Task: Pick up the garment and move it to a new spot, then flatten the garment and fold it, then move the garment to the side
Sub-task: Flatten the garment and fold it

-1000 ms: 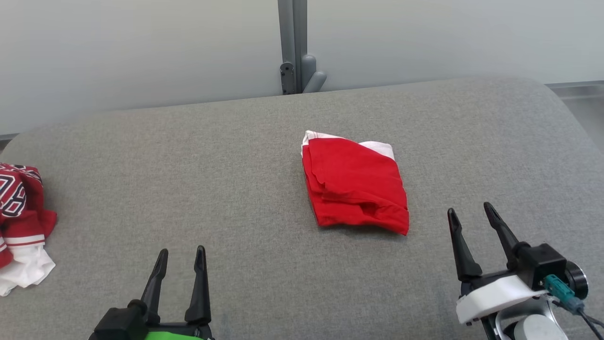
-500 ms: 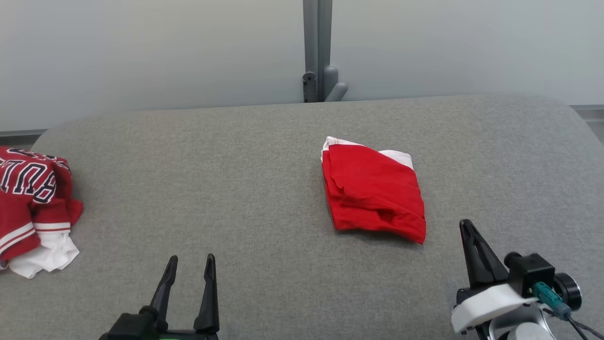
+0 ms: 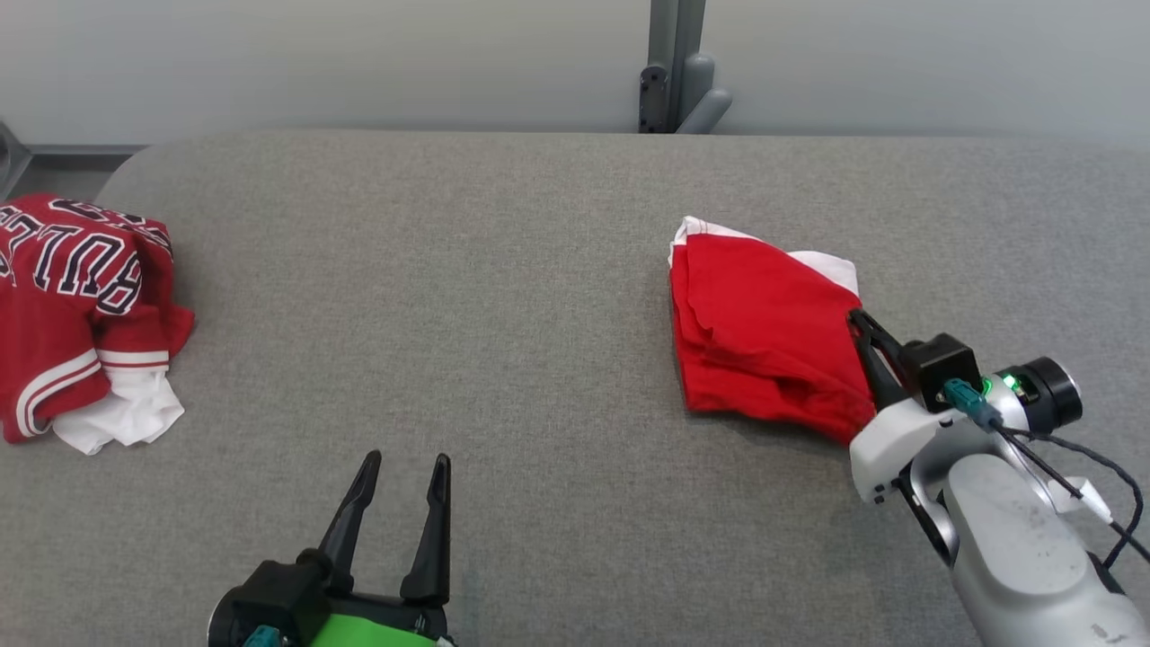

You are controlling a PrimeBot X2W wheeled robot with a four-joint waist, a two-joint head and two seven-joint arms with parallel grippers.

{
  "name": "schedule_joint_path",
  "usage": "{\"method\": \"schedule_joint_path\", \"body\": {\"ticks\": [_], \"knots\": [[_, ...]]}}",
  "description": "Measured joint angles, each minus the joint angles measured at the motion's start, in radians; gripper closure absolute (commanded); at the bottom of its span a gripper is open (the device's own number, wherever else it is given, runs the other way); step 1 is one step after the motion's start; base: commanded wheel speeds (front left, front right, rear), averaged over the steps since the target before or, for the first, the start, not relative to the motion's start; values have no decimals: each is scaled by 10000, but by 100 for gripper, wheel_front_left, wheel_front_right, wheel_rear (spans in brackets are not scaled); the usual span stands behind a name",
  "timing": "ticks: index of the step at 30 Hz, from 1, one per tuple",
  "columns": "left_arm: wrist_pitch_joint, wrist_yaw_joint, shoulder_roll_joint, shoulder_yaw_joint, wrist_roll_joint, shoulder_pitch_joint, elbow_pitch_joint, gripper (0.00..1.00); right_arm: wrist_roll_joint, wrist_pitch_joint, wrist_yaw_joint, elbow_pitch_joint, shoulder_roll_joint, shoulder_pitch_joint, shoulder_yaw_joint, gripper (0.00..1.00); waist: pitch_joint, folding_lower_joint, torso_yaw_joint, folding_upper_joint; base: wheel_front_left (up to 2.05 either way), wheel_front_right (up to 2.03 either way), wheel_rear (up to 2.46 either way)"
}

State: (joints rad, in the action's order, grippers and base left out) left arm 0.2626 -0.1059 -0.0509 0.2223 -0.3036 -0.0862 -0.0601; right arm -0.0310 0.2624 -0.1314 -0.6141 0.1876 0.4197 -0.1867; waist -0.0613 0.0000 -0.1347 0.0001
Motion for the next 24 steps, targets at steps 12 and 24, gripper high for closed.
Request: {"method": "schedule_joint_path", "body": {"ticks": [12, 24], "knots": [[0, -174, 0, 29, -322, 572, -240, 0, -88, 2, 0, -1885, 10, 1238, -1356, 100, -1068, 0, -543, -1, 0, 0, 0], [0, -213, 0, -234, -372, 764, -267, 0, 949, 2, 0, -1555, -205, 945, -3638, 100, -1125, 0, -415, 0, 0, 0, 0]]}}
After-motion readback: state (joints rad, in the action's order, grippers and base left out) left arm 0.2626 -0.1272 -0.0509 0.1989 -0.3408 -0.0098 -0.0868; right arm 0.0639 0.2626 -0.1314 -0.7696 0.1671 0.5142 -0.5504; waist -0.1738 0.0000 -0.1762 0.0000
